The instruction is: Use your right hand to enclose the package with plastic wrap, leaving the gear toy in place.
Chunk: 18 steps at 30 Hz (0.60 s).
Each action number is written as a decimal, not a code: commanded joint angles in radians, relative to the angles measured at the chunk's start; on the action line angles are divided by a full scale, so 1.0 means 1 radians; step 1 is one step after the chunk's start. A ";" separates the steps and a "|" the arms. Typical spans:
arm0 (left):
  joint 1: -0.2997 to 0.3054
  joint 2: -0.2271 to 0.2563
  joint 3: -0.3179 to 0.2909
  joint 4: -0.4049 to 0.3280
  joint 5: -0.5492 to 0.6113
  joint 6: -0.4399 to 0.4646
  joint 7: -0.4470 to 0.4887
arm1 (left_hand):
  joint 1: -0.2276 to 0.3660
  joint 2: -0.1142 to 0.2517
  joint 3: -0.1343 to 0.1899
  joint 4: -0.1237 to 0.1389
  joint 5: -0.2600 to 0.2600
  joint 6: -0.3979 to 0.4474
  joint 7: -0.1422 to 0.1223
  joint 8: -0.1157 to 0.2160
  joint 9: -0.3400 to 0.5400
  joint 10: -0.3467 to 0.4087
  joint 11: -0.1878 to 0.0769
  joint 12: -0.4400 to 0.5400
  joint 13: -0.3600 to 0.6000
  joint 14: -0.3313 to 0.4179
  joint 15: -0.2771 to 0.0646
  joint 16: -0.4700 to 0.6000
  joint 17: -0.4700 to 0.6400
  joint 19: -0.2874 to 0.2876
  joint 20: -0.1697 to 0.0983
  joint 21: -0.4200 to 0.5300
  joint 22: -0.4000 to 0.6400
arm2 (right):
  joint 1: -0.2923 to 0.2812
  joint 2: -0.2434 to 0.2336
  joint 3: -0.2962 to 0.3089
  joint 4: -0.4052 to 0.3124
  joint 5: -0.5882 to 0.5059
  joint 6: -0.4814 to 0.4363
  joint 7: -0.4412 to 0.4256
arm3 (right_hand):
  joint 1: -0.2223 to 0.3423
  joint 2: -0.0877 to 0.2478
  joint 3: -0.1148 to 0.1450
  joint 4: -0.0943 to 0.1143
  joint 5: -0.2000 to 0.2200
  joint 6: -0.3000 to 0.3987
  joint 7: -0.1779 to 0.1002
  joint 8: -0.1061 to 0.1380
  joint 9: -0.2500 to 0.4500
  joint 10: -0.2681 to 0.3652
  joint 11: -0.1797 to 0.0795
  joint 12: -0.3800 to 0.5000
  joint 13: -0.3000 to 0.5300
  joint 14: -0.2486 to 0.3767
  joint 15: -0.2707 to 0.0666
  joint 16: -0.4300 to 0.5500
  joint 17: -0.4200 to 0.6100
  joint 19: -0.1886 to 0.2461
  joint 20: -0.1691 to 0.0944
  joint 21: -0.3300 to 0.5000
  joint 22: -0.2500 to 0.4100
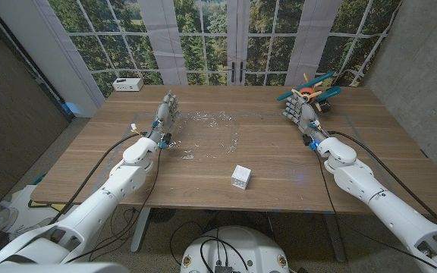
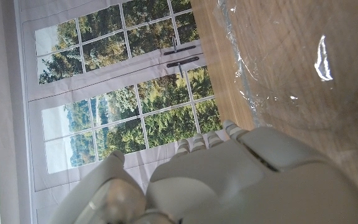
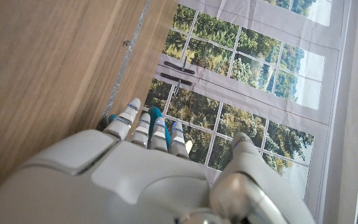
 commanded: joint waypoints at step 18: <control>0.008 0.034 0.002 -0.034 -0.021 0.023 -0.058 | 0.010 0.028 -0.001 -0.006 0.007 -0.156 -0.031 0.016 0.005 -0.156 0.027 0.014 0.003 -0.126 0.023 0.015 0.004 0.018 0.029 0.009 0.002 | -0.140 -0.256 -0.016 -0.433 -0.264 -0.188 -0.144 | 0.050 0.016 0.025 -0.034 -0.007 0.027 -0.015 0.008 0.002 0.024 -0.004 0.002 0.003 0.037 -0.004 0.010 0.005 0.000 0.021 0.004 0.003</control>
